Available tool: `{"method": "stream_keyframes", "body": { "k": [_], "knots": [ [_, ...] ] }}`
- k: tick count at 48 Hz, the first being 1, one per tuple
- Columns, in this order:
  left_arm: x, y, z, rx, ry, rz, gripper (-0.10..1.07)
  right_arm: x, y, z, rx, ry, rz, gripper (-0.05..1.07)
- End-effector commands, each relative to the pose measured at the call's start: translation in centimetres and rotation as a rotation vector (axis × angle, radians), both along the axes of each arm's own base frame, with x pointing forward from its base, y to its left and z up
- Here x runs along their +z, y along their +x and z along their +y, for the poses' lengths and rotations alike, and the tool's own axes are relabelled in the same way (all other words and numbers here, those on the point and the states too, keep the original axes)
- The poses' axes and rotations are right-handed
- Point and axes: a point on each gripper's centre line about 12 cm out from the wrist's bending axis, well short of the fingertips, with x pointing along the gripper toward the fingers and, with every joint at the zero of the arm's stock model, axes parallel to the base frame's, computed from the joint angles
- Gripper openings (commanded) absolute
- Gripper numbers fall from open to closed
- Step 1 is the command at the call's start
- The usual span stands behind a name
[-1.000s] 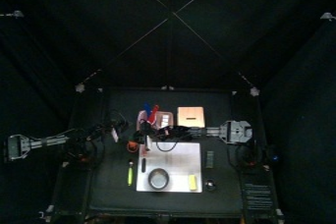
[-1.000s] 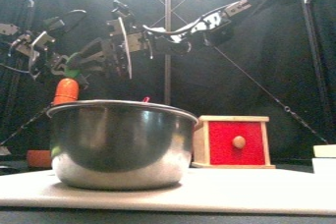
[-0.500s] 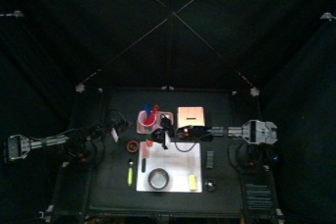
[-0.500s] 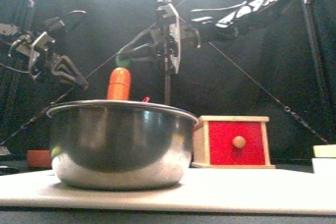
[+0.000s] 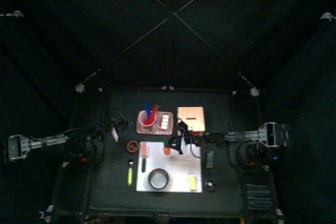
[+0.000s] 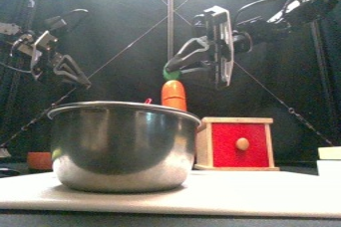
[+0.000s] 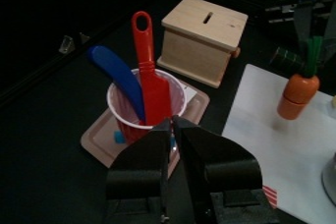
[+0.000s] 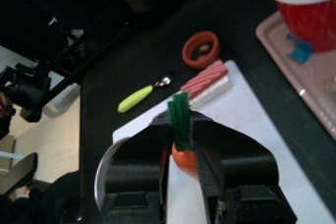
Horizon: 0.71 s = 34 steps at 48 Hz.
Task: Put carrot onto cutting board
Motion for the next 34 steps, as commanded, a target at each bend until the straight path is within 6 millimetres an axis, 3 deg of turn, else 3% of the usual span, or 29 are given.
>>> {"method": "stream_keyframes", "body": {
  "k": [1, 11, 21, 34],
  "knots": [
    [1.2, 0.5, 0.3, 0.006, 0.011, -0.032, 0.54, 1.1, -1.0, 1.0, -0.010, 0.049, -0.025, 0.58],
    [1.4, 0.5, 0.3, 0.005, 0.009, -0.039, 0.54, 0.0, -2.0, 4.4, 0.003, 0.169, 0.018, 0.58],
    [1.5, 0.6, 0.3, 0.008, -0.001, -0.047, 0.54, -1.5, -2.7, 6.4, -0.007, 0.262, 0.069, 0.58],
    [1.6, 0.7, 0.3, 0.011, -0.009, -0.052, 0.54, -4.1, -3.7, 6.9, -0.037, 0.301, 0.151, 0.58]
  ]
}}
